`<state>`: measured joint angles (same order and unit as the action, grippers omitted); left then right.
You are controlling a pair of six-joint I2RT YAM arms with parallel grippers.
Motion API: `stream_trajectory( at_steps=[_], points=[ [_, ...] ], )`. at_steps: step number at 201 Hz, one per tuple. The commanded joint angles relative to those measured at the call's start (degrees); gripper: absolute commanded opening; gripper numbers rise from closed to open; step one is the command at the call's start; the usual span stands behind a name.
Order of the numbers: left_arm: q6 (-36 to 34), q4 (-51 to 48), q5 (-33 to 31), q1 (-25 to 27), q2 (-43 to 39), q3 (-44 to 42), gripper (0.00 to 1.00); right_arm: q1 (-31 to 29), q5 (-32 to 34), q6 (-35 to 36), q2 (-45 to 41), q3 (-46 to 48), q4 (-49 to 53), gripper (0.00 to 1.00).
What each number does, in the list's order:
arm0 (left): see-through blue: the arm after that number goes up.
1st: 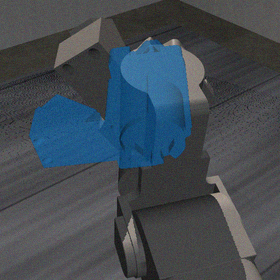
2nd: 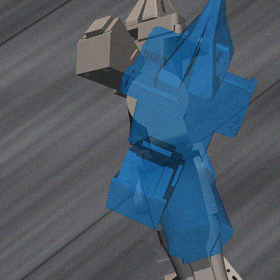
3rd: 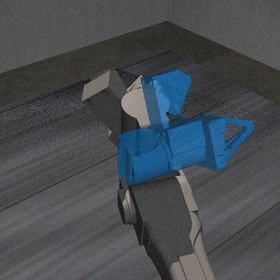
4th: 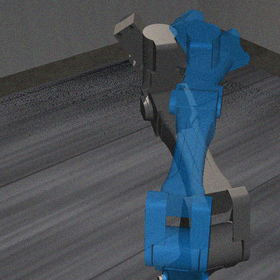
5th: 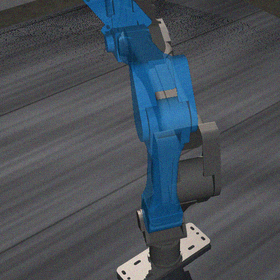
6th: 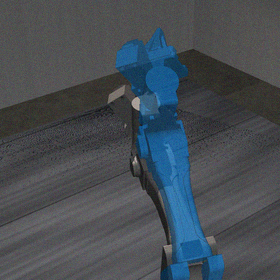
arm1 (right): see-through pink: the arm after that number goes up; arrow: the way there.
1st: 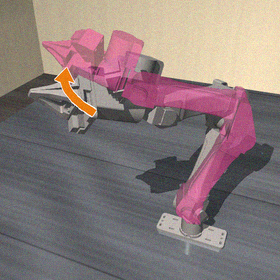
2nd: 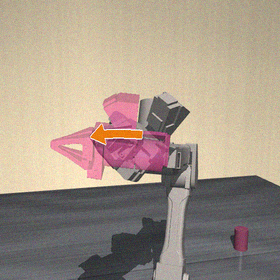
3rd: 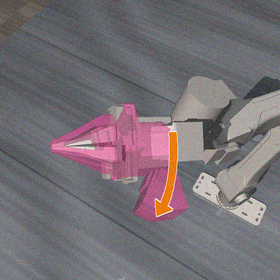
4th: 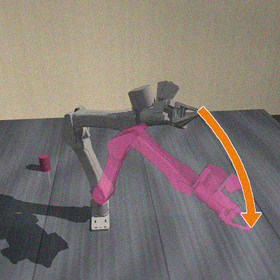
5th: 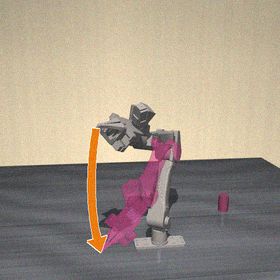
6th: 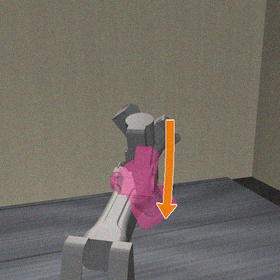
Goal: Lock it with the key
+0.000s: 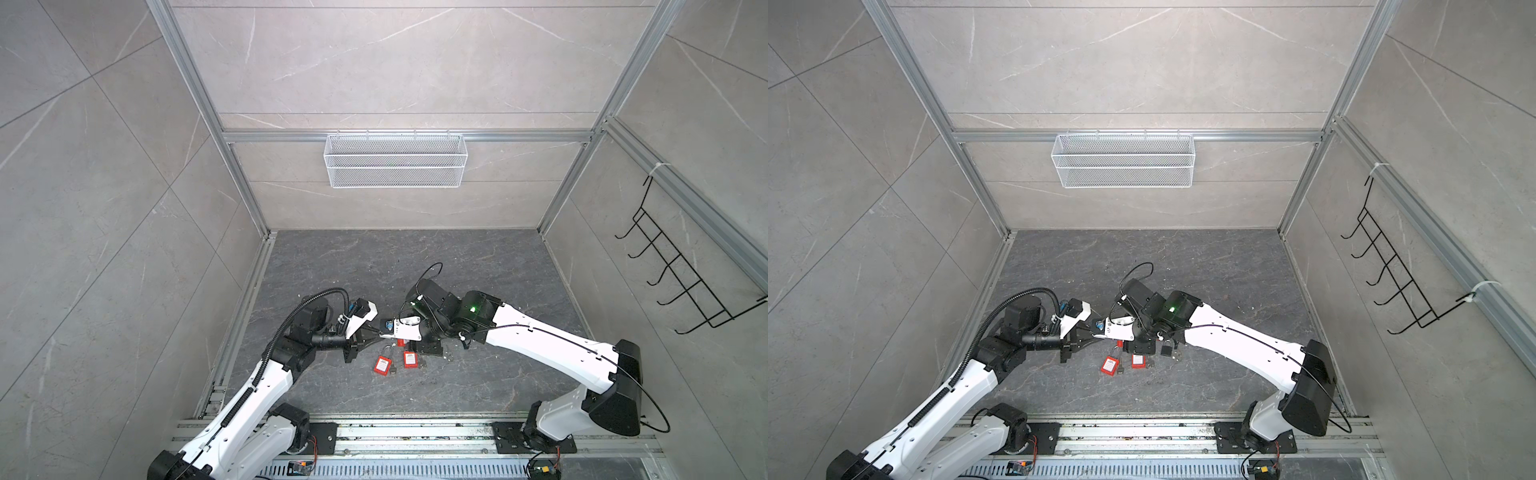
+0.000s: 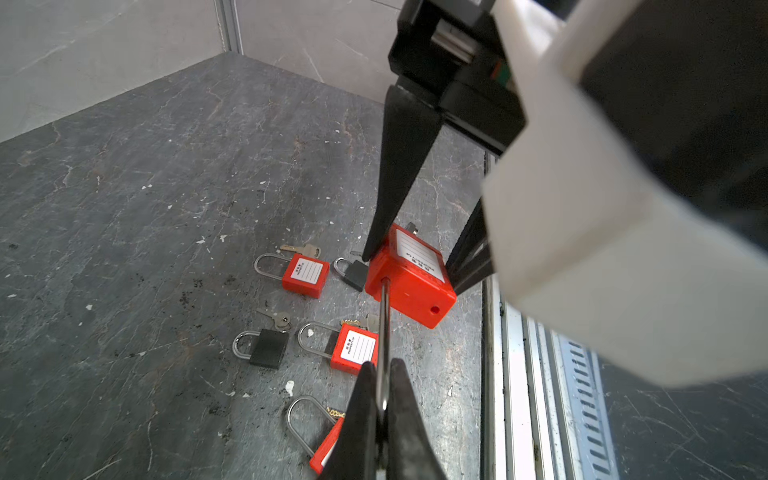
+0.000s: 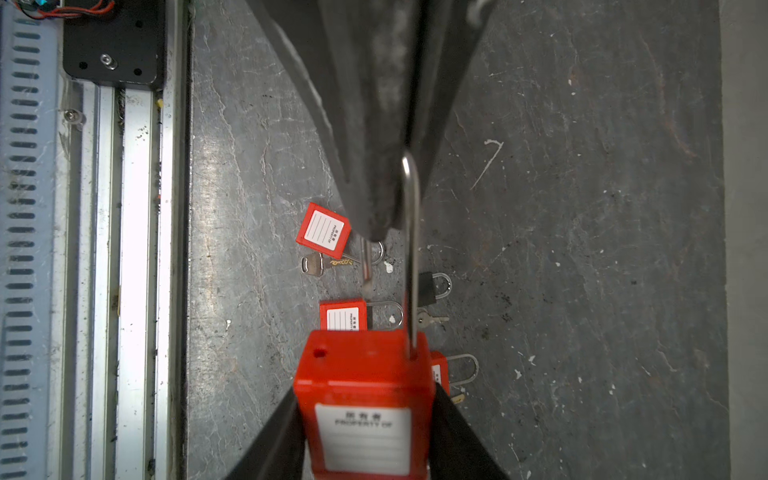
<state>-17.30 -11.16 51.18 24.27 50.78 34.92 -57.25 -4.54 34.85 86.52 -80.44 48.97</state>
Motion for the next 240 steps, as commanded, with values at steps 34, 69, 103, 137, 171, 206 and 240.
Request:
stream_trajectory(
  at_steps=[34,69,103,137,171,206,240],
  points=[
    [1.56,5.25,5.28,0.51,-2.22,-0.39,0.00,0.73,-4.65,-0.51,-4.94,1.91,0.75,0.65],
    [0.89,5.80,6.74,0.64,-2.61,-0.59,0.00,1.48,-4.52,1.99,-5.31,1.74,3.68,0.61],
    [-0.86,6.21,6.98,1.60,-3.88,-1.12,0.00,2.14,-5.44,3.66,-4.46,0.48,5.80,0.55],
    [-2.27,6.95,6.82,2.81,-5.04,-1.85,0.00,2.72,-7.64,4.30,-3.07,-1.36,7.54,0.49],
    [-3.59,6.95,6.56,3.44,-5.17,-1.68,0.00,3.02,-10.42,4.60,-2.76,-2.13,8.52,0.36],
    [-4.57,6.95,6.22,3.78,-5.01,-1.34,0.00,3.37,-12.85,4.96,-1.91,-4.06,11.85,0.14],
    [-5.32,7.57,5.24,4.68,-4.98,-1.52,0.00,3.98,-15.79,5.14,-1.11,-5.47,14.17,0.14]
  ],
)
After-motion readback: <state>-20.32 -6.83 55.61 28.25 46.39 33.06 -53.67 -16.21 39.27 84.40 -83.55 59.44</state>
